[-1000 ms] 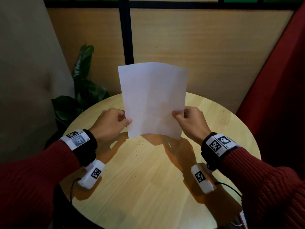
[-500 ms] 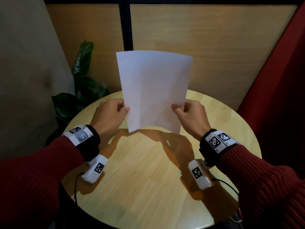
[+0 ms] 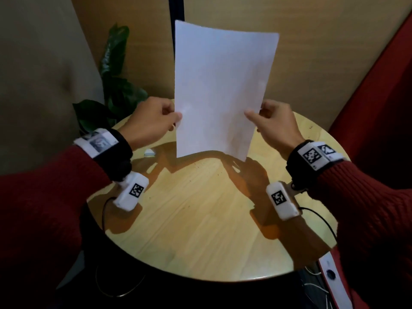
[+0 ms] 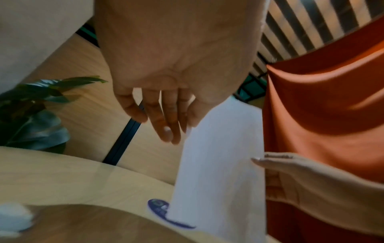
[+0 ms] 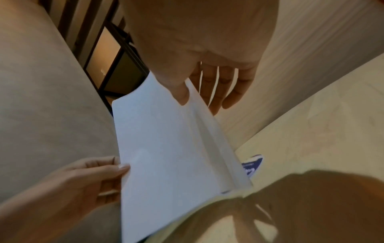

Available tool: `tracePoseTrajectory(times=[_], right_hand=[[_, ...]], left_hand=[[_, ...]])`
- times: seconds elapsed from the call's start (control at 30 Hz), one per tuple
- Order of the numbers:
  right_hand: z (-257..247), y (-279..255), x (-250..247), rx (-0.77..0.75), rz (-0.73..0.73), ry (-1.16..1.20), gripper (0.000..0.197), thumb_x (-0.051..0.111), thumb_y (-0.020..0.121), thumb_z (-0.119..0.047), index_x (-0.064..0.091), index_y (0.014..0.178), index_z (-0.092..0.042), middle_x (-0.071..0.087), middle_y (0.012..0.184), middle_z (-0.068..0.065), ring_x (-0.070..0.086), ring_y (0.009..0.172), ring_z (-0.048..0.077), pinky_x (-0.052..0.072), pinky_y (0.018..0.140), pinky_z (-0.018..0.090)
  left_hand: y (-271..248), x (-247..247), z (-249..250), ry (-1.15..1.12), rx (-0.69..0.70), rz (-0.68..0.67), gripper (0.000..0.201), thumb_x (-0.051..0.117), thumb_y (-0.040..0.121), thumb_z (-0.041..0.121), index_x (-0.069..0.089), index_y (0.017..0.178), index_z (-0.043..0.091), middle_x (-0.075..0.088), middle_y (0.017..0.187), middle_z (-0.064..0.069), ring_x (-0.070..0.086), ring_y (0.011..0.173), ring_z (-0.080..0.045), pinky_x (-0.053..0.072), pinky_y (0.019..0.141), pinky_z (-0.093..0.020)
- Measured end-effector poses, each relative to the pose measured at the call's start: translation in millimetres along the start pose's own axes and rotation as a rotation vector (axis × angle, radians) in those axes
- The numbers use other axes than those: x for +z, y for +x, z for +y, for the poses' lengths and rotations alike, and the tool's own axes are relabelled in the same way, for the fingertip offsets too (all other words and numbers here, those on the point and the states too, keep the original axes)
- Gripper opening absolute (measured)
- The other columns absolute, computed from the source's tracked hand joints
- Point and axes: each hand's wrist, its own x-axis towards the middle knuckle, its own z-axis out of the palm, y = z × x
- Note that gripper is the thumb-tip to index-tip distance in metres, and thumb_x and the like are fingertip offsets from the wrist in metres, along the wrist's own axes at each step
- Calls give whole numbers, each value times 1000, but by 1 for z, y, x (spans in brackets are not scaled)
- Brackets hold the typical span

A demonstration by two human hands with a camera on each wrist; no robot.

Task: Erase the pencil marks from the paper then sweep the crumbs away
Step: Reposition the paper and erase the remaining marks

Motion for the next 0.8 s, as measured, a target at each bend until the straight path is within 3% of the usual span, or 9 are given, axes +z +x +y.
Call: tracePoseTrajectory(times=[0.07,0.17,0.23,0.3,0.4,0.5,0.63,0.73,0.8], right_hand=[[-11,7,-8,7,18,133,23,74,96,-31,72,117,-21,79,101,-5,76,92,14,62,78,37],[-22,17,-20,33,86,292,40,79,92,-25,64,128,-15,78,111,0,77,96,14,63,76,33],[-22,21,-25,63,95,271,50,84,87,-18,61,132,-19,76,113,2,76,96,14,60,73,29],[-17,20,-26,96,68,130,61,86,81,-11,61,134,-24,71,113,4,71,93,14,56,68,25],[-4,12,-22,143,-16,-49,65,87,77,-11,62,135,-28,63,115,7,62,85,15,52,64,23],[10,0,-14,203,-132,-101,66,87,79,-12,60,136,-30,63,122,14,68,91,27,58,70,33],[25,-15,1,223,-236,-151,69,81,81,-2,55,140,-26,70,114,18,72,96,36,63,76,46],[34,-21,10,213,-280,-166,66,80,80,0,57,138,-23,73,112,13,73,97,32,63,84,51],[40,-23,17,203,-308,-188,63,82,81,-3,58,136,-24,73,115,10,73,99,29,62,87,49]], left_hand=[[-2,-12,9,-140,-43,-95,30,65,105,19,64,81,1,68,80,-9,65,67,-7,49,71,-23],[-7,-27,16,-305,-74,-284,34,64,104,12,58,71,12,58,77,-6,58,71,-13,46,79,-31],[-11,-30,10,-390,-111,-395,43,62,105,9,53,64,17,54,72,-3,54,70,-15,45,76,-31],[-15,-29,-1,-400,-178,-476,39,62,105,9,54,67,14,52,71,-3,49,68,-17,42,71,-30],[-25,-20,-19,-317,-264,-598,26,66,103,13,58,79,7,53,77,-9,50,69,-19,44,69,-30],[-37,-8,-30,-212,-293,-653,35,68,103,15,56,70,15,52,68,0,52,61,-11,43,70,-30],[-47,5,-37,-67,-337,-721,36,71,100,16,57,66,16,58,65,-2,58,61,-13,41,65,-27],[-46,5,-39,71,-319,-803,35,75,99,23,64,66,15,67,66,-3,61,64,-13,43,67,-29],[-39,2,-41,177,-260,-786,30,77,98,28,73,73,12,74,72,-1,66,69,-12,48,71,-28]])
